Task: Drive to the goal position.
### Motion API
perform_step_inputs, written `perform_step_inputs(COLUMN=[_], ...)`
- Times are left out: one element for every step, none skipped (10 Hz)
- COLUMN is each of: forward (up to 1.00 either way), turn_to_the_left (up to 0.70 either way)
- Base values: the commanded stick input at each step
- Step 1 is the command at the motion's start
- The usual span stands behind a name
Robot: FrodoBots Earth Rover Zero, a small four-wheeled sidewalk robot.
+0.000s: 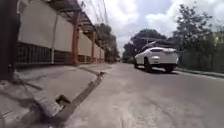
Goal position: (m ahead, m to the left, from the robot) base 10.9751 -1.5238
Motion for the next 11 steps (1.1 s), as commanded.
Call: perform_step_inputs(forward=[1.0,1.0,1.0,1.0,1.0,1.0,1.0,1.0,1.0,1.0,1.0], turn_to_the_left=[-0.4,-0.4,-0.36,-0.1,-0.03,0.0,0.0,0.0,0.0,0.0,0.0])
